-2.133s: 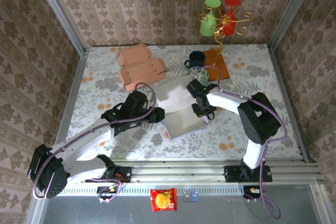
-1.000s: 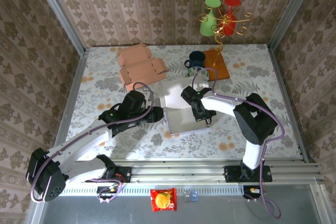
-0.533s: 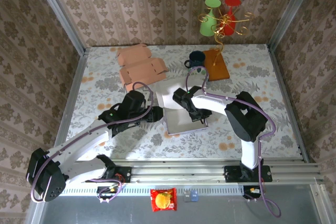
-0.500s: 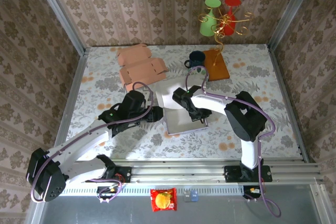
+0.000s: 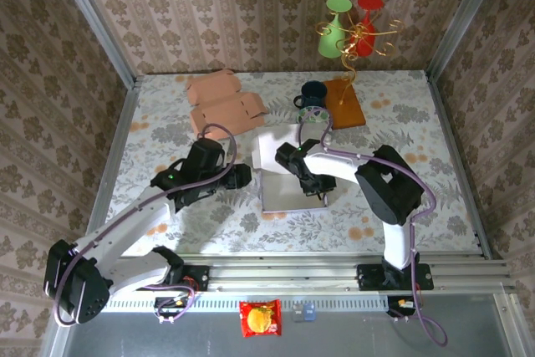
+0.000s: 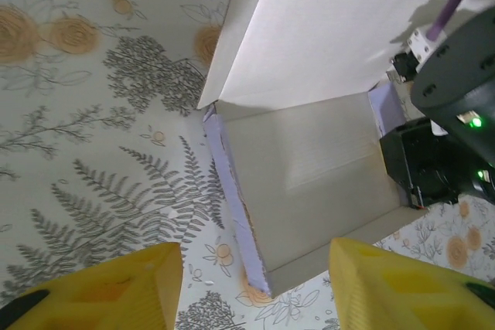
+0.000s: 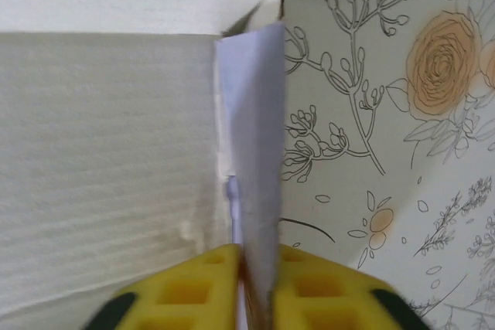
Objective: Fold the paper box
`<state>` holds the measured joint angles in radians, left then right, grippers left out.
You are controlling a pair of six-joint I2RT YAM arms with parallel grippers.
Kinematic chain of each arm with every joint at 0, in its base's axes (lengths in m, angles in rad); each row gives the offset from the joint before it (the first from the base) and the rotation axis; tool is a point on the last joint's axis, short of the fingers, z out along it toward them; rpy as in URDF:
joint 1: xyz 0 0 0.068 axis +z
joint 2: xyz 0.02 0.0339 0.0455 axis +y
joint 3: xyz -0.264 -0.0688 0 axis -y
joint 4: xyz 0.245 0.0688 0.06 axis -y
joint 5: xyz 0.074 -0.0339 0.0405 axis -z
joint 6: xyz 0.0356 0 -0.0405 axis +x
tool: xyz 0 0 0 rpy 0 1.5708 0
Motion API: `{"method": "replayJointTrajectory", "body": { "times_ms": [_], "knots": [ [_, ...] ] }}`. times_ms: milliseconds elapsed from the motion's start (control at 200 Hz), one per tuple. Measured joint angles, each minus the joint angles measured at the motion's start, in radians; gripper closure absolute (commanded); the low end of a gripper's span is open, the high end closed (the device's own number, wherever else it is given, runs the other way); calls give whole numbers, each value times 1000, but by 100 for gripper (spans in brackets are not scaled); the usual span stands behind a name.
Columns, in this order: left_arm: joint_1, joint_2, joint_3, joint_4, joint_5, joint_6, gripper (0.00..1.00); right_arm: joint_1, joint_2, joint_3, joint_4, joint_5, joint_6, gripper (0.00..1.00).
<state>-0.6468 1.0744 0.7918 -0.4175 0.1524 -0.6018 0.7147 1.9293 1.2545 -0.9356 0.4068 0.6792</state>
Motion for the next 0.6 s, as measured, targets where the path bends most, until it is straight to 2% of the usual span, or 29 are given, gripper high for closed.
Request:
{"method": "replayJointTrajectory", "body": {
  "times_ms": [105, 320, 470, 605],
  "knots": [
    [47, 21, 59, -38, 6, 47, 44, -3, -45, -28, 17, -14, -13, 59],
    [132, 135, 203, -111, 73, 184, 42, -46, -229, -46, 41, -61, -122, 47],
    [182, 291, 366, -172, 154, 306, 42, -194, -378, -26, 50, -184, -275, 45],
    [239, 421, 512, -236, 208, 405, 41, -347, -406, 19, 67, -288, -423, 43]
  ]
}}
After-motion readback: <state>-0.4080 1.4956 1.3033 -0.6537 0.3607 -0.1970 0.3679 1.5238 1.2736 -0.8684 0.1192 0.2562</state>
